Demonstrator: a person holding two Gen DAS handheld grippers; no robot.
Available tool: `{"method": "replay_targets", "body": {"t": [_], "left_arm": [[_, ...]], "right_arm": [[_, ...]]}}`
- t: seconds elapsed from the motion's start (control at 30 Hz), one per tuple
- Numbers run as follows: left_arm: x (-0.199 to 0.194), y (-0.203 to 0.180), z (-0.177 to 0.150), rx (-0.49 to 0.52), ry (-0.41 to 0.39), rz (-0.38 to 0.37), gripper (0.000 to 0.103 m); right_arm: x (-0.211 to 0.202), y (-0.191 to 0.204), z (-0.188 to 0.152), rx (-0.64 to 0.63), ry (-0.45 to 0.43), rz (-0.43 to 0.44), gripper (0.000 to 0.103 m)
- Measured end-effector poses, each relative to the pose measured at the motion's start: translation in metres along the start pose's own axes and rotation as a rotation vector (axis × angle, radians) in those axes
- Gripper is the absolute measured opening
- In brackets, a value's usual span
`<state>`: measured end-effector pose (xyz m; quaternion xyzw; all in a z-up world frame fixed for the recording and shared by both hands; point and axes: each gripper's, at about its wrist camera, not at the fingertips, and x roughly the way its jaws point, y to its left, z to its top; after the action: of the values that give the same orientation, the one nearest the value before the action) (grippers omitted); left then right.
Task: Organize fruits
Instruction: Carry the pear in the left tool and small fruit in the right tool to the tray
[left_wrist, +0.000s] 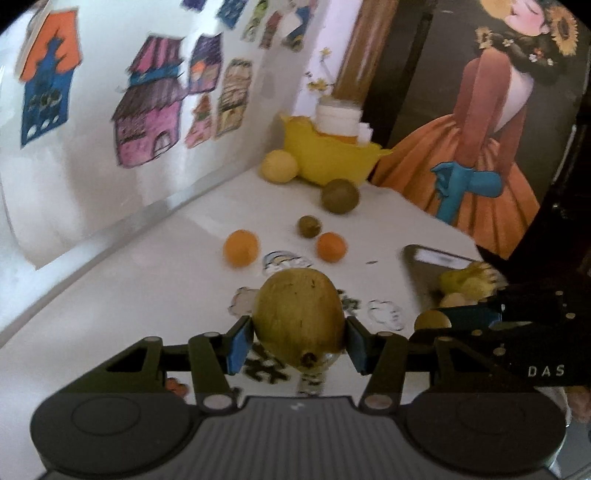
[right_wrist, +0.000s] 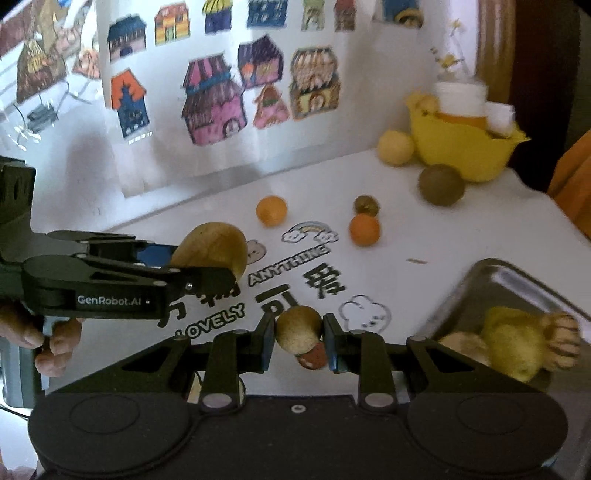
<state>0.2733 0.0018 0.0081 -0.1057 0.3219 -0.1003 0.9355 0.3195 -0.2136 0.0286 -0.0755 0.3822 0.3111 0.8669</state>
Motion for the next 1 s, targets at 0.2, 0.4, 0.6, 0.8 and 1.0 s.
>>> {"method": "replay_targets", "body": {"t": [0.2, 0.4, 0.6, 0.8, 1.0], "left_arm": [[-0.012, -0.034, 0.003, 0.032, -0.025, -0.055, 0.058], [-0.015, -0.075, 0.001, 0.062, -0.029, -0.121, 0.058], [-0.005, -0.113, 0.004, 0.098, -0.021, -0.182, 0.058], [0.014, -0.144, 0.006, 0.136, 0.033, -0.232, 0.057], [0.03, -0.165, 0.002, 0.19, 0.074, -0.253, 0.056]], "right_arm": [[-0.042, -0.021, -0.011, 0.031, -0.046, -0.066, 0.03], [-0.082, -0.051, -0.028, 0.09, -0.075, -0.134, 0.03], [-0.111, -0.073, -0.054, 0.137, -0.088, -0.196, 0.03], [-0.121, -0.098, -0.075, 0.164, -0.099, -0.26, 0.03], [-0.116, -0.131, -0.085, 0.216, -0.135, -0.262, 0.03]]}}
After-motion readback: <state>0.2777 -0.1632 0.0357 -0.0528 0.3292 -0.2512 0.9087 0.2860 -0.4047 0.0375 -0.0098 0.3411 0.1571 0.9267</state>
